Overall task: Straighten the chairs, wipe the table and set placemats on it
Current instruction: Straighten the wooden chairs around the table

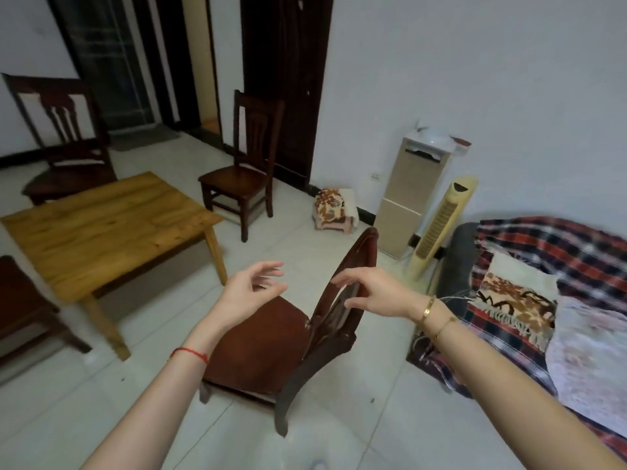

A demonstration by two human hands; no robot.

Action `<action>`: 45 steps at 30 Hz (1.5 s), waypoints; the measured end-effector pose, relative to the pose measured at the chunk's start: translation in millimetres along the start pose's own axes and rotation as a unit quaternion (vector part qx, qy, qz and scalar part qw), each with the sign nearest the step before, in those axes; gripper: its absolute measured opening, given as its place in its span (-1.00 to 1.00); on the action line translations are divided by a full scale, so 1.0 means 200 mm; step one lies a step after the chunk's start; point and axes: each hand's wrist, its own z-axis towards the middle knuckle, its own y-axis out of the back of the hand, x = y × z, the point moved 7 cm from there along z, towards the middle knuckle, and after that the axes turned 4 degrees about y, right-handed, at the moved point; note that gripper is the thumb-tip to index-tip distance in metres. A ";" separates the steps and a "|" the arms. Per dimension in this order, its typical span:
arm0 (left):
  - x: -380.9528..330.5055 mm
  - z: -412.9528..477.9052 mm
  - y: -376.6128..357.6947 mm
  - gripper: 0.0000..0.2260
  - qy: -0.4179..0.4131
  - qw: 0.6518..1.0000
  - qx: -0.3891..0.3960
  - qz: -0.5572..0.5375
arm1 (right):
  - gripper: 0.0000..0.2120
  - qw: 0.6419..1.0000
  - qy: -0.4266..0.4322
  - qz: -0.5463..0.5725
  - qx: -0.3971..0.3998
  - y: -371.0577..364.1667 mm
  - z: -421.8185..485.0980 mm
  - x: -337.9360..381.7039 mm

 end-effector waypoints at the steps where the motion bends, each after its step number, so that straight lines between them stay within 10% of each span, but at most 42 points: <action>1: -0.01 0.05 -0.03 -0.62 0.000 1.000 -0.013 0.003 | -0.58 1.000 0.016 0.002 0.004 0.03 0.06 -0.07; 27: -0.28 0.26 -0.83 -0.38 0.177 0.922 -0.342 0.033 | -0.21 0.902 0.348 0.022 0.253 0.17 0.69 -0.82; 45: 0.03 0.44 -1.31 -0.14 0.343 0.863 -0.222 0.298 | -0.16 0.844 0.451 -0.200 0.211 -0.11 0.66 -1.20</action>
